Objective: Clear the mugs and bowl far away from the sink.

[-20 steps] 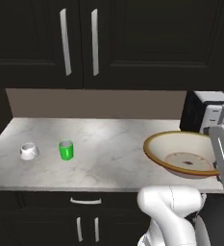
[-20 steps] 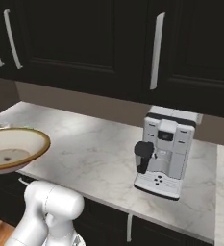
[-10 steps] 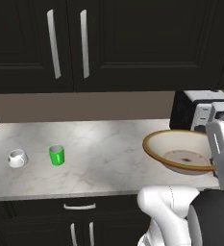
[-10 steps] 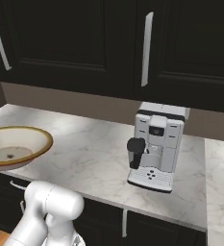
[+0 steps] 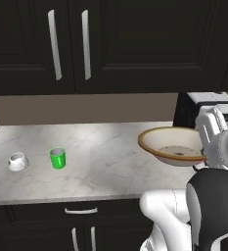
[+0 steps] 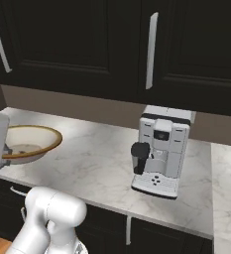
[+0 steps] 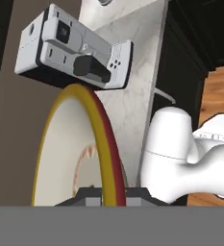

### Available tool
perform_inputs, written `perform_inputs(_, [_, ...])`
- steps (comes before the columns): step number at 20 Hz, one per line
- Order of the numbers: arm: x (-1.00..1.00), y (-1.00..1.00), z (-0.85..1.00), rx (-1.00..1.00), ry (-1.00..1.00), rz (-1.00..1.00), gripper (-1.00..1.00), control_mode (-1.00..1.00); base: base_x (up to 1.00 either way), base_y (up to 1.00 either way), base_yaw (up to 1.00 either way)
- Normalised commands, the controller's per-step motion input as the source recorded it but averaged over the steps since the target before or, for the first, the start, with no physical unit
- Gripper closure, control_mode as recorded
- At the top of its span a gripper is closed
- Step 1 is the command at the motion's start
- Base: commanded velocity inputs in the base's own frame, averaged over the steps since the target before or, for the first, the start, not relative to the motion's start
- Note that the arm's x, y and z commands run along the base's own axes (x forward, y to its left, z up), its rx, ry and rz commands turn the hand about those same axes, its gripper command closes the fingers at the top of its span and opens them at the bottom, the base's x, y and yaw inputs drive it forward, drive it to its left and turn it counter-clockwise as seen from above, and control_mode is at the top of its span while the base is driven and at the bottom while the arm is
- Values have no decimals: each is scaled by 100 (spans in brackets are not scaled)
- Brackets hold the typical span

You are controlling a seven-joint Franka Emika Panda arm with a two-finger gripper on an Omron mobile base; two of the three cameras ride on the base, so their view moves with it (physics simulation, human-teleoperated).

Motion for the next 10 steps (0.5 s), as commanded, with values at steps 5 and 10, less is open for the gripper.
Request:
perform_inputs(5, [17, 0, -25, 0, -3, 9, 100, -100, 0, 0, 0])
perform_inputs(10, [-9, 0, -27, -2, -12, 15, 100, -100, 0, 0, 0])
